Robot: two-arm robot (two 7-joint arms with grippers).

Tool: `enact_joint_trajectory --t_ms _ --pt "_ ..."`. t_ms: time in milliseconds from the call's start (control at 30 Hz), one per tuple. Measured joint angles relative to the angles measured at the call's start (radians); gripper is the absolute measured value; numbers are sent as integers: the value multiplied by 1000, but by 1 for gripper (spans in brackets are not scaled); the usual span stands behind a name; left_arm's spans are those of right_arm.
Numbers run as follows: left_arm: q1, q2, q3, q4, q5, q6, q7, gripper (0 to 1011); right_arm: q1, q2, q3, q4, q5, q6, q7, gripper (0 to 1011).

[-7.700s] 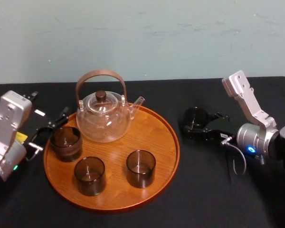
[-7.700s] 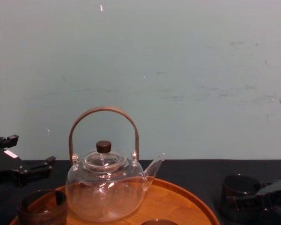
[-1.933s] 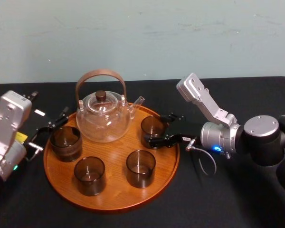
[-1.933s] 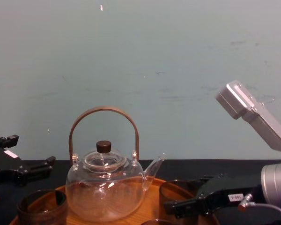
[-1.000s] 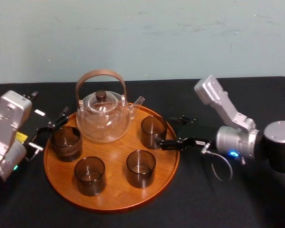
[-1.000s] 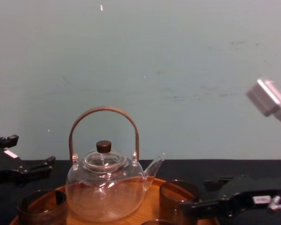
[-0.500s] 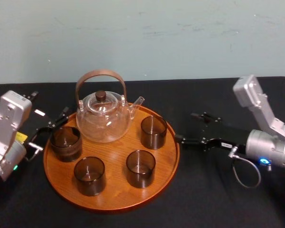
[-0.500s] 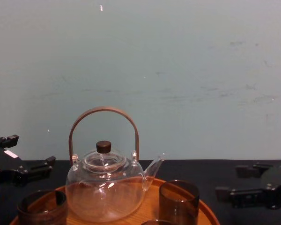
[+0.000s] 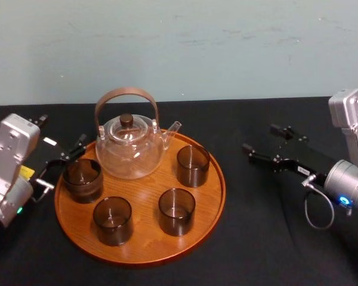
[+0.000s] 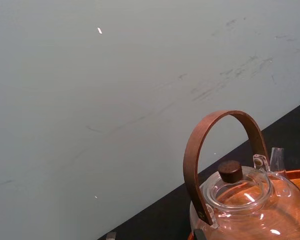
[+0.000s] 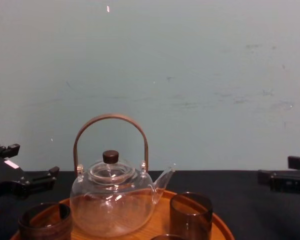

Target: Pick up the glass from the table and place it on the tray.

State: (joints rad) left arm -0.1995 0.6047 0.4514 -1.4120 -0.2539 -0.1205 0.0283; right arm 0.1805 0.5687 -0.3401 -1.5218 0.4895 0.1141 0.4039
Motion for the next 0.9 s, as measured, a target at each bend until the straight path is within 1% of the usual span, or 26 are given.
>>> enact_joint_trajectory --t_ms 100,133,200,233,267,333,500,667,900 --pt "0 0 0 0 0 0 0 1001 -11 -26 19 1 -14 -5 -53 1002" --pt "0 0 0 0 0 0 0 1001 -15 -41 29 6 -22 -7 -79 1002" --pt "0 0 0 0 0 0 0 1001 -17 -53 36 11 -31 -11 -103 1002" --pt "0 0 0 0 0 0 0 1001 -19 -67 43 18 -42 -16 -127 1002" --pt "0 0 0 0 0 0 0 1001 -19 -67 43 18 -42 -16 -127 1002" --pt "0 0 0 0 0 0 0 1001 -20 -90 55 34 -62 -26 -164 1002" --pt "0 0 0 0 0 0 0 1001 -20 -112 68 57 -83 -31 -191 1002" --pt "0 0 0 0 0 0 0 1001 -21 -128 78 78 -102 -32 -203 1002" --pt "0 0 0 0 0 0 0 1001 -21 -132 81 82 -107 -31 -205 1002"
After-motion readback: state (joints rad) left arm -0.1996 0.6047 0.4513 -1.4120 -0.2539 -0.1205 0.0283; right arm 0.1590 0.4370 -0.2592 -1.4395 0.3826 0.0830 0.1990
